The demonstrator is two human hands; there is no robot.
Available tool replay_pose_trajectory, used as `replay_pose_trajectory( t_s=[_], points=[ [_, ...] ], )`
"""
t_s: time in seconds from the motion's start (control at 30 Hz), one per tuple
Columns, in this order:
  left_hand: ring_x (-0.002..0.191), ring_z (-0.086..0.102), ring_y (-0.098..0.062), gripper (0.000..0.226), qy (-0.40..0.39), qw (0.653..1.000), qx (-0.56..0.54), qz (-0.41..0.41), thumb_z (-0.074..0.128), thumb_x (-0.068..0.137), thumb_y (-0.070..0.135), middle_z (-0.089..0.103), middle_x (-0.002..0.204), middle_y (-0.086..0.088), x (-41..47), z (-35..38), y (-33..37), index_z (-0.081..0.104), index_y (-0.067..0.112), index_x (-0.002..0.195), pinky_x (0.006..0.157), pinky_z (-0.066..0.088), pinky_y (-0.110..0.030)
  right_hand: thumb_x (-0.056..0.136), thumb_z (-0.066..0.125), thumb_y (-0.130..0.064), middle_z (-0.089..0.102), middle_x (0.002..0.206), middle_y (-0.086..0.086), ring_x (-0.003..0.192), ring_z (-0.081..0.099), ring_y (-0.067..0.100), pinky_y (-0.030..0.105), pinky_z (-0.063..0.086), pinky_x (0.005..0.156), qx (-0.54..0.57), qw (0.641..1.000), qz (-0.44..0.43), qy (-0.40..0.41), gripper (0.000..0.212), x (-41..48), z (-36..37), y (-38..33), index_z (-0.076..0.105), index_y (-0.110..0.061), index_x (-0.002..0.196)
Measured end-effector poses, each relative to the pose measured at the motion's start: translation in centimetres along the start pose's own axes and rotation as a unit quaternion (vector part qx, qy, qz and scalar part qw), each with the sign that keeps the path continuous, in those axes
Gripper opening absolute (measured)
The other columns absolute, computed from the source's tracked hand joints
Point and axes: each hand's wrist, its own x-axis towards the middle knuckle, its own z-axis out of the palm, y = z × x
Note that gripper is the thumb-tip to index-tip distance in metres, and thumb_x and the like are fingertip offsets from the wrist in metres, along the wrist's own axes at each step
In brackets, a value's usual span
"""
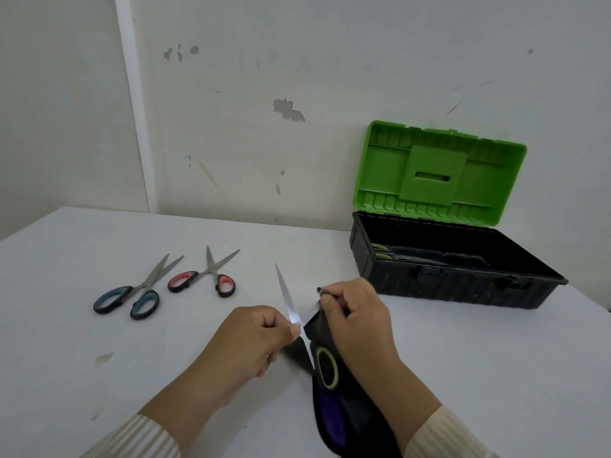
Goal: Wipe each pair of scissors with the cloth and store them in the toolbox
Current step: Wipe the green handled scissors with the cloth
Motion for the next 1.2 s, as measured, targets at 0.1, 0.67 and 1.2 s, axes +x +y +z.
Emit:
replay_pose_trajectory(
  t_s=[0.1, 0.67, 1.2],
  points=[
    [0.032, 0.027, -0.010, 0.030, 0.008, 1.000, -0.013, -0.006, 0.066, 0.086, 0.017, 0.042, 0.041, 0.003, 0.1, 0.0, -0.1, 0.057, -0.009, 0.075, 0.035, 0.024, -0.015, 0.084, 0.062, -0.012, 0.050, 0.081, -0.020, 0.084, 0.049, -0.012, -0.001, 0.034, 0.072, 0.009, 1.000, 0.011, 0.001, 0.007, 0.1, 0.0, 0.0, 0.065, -0.018, 0.085],
    [0.038, 0.039, -0.012, 0.021, 0.041, 0.994, -0.083, -0.054, 0.067, 0.084, 0.020, 0.052, 0.048, -0.001, 0.8, -1.0, -0.3, 0.064, 0.008, 0.067, 0.039, 0.025, -0.020, 0.082, 0.062, -0.022, 0.058, 0.085, 0.001, 0.078, 0.056, 0.004, 0.013, 0.043, 0.073, 0.074, 0.977, 0.109, -0.167, 0.012, 0.2, -2.0, -1.4, 0.068, -0.021, 0.072],
    [0.083, 0.061, -0.020, 0.018, 0.036, 0.840, -0.527, -0.123, 0.056, 0.085, 0.006, 0.066, 0.102, -0.016, 0.8, 1.7, -0.8, 0.066, -0.002, 0.098, 0.065, 0.056, -0.026, 0.085, 0.061, -0.032, 0.060, 0.086, 0.002, 0.078, 0.057, 0.011, 0.021, 0.044, 0.072, 0.140, 0.962, 0.189, -0.136, 0.027, -0.3, -0.1, -1.2, 0.065, -0.010, 0.071]
  ],
)
